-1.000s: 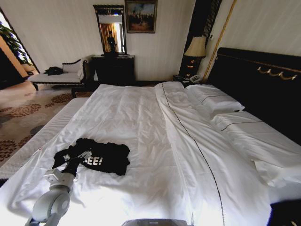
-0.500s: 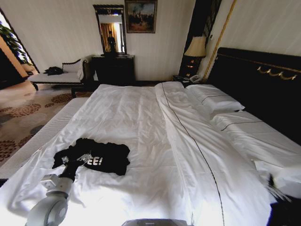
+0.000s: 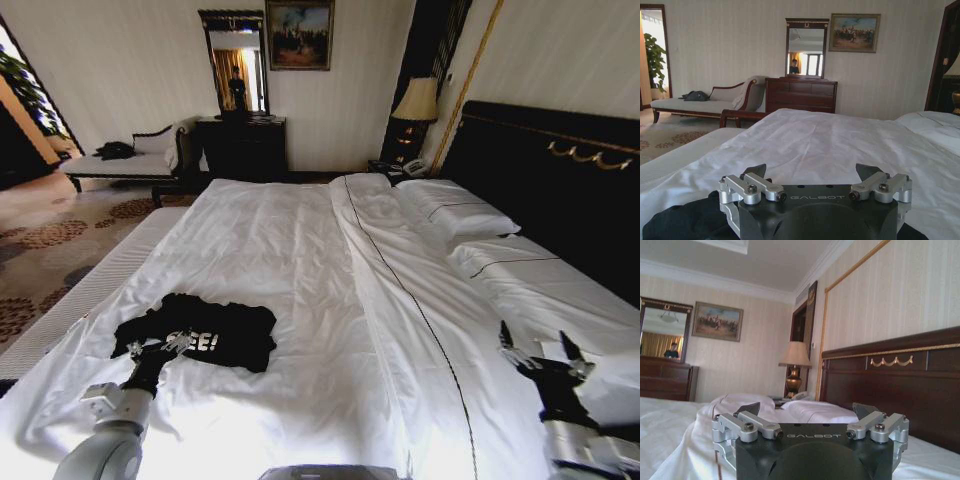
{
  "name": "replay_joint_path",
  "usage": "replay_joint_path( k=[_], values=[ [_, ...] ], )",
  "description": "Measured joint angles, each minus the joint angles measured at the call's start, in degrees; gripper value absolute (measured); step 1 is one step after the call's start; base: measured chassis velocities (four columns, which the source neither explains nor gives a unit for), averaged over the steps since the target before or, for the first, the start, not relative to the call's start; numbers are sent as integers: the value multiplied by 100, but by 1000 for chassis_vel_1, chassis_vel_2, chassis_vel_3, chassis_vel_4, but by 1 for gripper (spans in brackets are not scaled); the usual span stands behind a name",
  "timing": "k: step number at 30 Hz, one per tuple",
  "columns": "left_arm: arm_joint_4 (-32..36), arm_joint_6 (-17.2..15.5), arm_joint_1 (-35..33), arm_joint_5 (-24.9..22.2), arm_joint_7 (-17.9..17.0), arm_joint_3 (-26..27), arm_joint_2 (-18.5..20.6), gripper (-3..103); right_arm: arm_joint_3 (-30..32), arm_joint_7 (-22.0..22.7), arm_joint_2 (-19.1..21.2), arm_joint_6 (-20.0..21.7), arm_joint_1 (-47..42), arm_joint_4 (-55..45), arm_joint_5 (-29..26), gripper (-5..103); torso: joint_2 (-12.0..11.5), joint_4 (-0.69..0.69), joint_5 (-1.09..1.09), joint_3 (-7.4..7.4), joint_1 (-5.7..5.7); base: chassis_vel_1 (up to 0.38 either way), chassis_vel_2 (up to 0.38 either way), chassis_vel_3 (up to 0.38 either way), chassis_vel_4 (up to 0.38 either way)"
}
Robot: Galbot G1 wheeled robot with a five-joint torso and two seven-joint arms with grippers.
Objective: Fold the clothes on the bed.
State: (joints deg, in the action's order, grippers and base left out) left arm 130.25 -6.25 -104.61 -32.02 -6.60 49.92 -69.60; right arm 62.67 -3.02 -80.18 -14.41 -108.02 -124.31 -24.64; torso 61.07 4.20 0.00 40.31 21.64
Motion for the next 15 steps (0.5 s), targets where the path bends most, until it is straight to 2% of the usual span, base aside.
replay_joint_path(
  k=[9, 15],
  values=[
    [16, 0, -6, 16, -2, -22, -14, 100, -142, 98, -88, -17, -21, 36, 214, 100, 0, 0, 0, 0, 0, 0, 0, 0, 0],
    [-8, 0, 2, 9, -3, -23, -8, 100, -172, 119, -94, -33, -11, 39, 265, 100, 0, 0, 1, -1, 0, 88, 73, -83, -95]
  ],
)
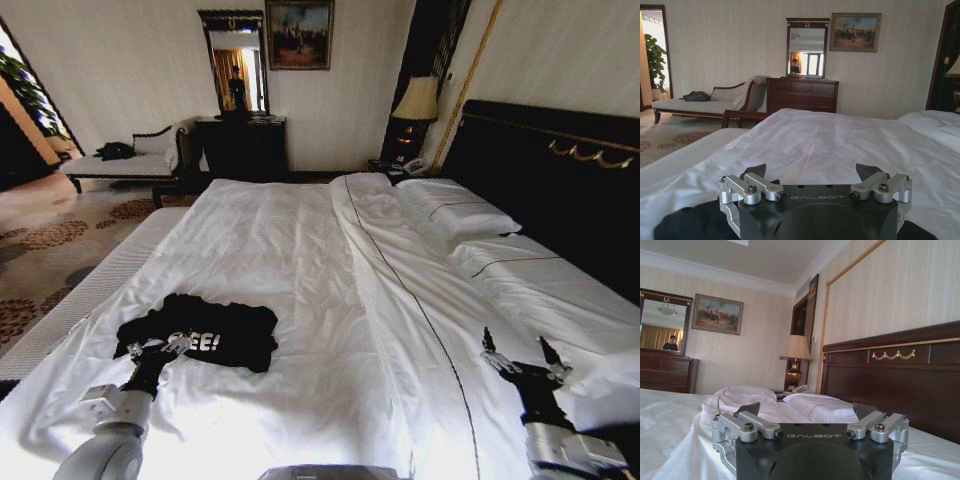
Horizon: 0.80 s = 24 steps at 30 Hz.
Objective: Fold the clothes on the bed.
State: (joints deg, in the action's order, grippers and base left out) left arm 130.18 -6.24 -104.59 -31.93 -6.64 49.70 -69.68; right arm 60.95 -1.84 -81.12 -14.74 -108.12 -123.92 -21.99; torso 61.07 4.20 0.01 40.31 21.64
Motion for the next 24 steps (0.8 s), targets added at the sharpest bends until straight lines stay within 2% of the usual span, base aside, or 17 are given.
replay_joint_path(
  k=[3, 7, 13, 24],
  values=[
    [-9, 0, 13, -3, -1, 0, 2, 100, -29, 5, -4, -6, 19, -2, 42, 100, 0, 0, 0, 0, 0, 154, 178, -150, -175],
    [-51, 0, 15, -6, -8, -9, -19, 100, -111, -16, -22, -116, 62, -13, 522, 100, 0, 0, -1, 0, 0, 242, 236, -223, -231],
    [-84, 2, 8, -6, -12, -9, -24, 100, -220, -25, -49, -108, 87, -50, 604, 100, 1, 0, -6, 0, 0, 202, 183, -189, -194],
    [-98, 13, -8, -15, -1, -9, -49, 100, -307, -54, -112, -95, 25, -76, 723, 100, 0, 1, 4, 1, 0, 23, 18, -20, -17]
  ],
)
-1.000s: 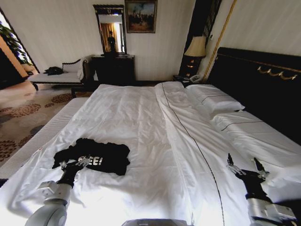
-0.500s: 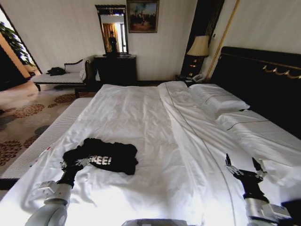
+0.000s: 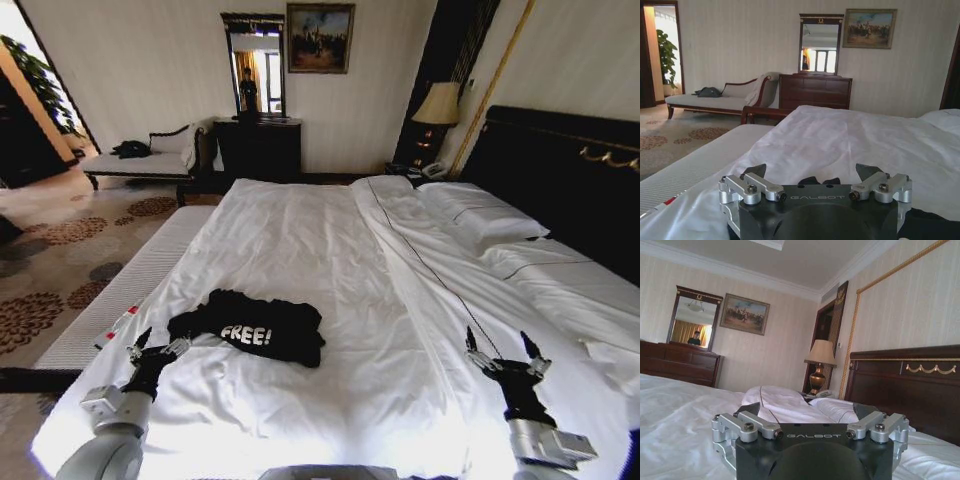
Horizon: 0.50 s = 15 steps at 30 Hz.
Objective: Fold the clothes on the bed.
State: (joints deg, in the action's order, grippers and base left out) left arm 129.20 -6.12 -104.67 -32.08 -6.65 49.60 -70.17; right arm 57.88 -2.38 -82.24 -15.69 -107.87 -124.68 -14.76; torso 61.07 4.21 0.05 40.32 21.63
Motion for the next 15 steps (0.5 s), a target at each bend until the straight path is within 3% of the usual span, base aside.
replay_joint_path(
  k=[8, 15],
  values=[
    [1, 20, -42, 1, 9, 13, -32, 100, -50, -1, -56, 10, -43, -26, 136, 100, 1, -1, -6, -1, 0, 59, 76, -78, -57],
    [15, 54, -102, 6, 24, 17, -73, 100, -79, 0, -75, 5, -53, -41, 166, 100, 1, -1, -5, 0, 0, 184, 184, -204, -195]
  ],
)
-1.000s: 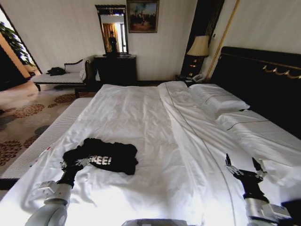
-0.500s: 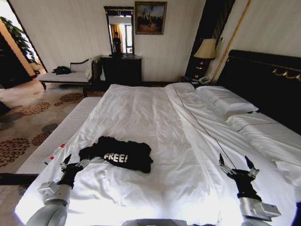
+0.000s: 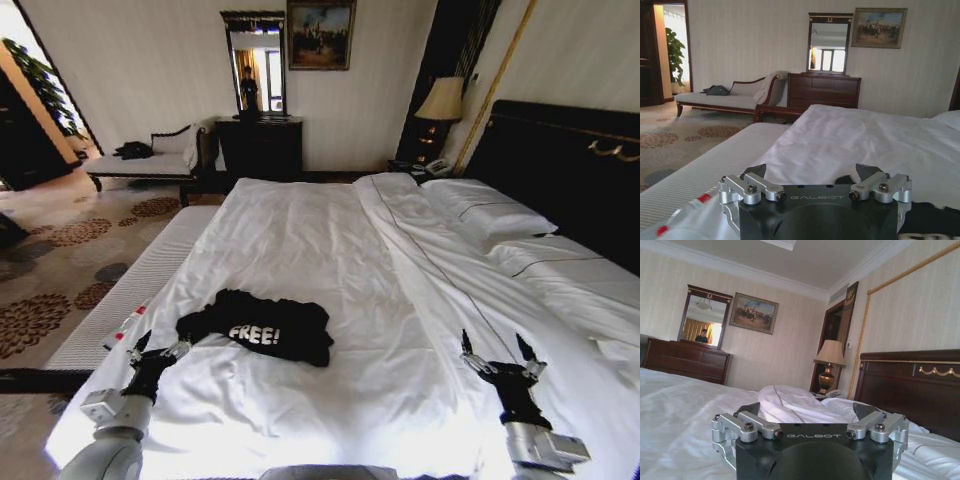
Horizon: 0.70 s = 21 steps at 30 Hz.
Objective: Fold the clothes on the bed.
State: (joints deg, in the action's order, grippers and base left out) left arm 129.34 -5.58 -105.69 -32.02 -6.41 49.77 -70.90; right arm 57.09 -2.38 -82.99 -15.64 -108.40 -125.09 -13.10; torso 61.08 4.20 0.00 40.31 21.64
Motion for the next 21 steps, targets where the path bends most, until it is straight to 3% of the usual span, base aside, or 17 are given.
replay_joint_path(
  k=[11, 21],
  values=[
    [-3, 6, -47, 14, 2, -25, -91, 100, -104, -125, -68, -128, -48, 2, 179, 100, 0, 1, -3, 0, 0, 247, 264, -239, -261],
    [-40, 27, -61, 7, 16, -9, -90, 100, -191, -206, -45, -140, -37, 16, 193, 100, 0, 0, 5, 0, -1, 42, 51, -49, -42]
  ],
)
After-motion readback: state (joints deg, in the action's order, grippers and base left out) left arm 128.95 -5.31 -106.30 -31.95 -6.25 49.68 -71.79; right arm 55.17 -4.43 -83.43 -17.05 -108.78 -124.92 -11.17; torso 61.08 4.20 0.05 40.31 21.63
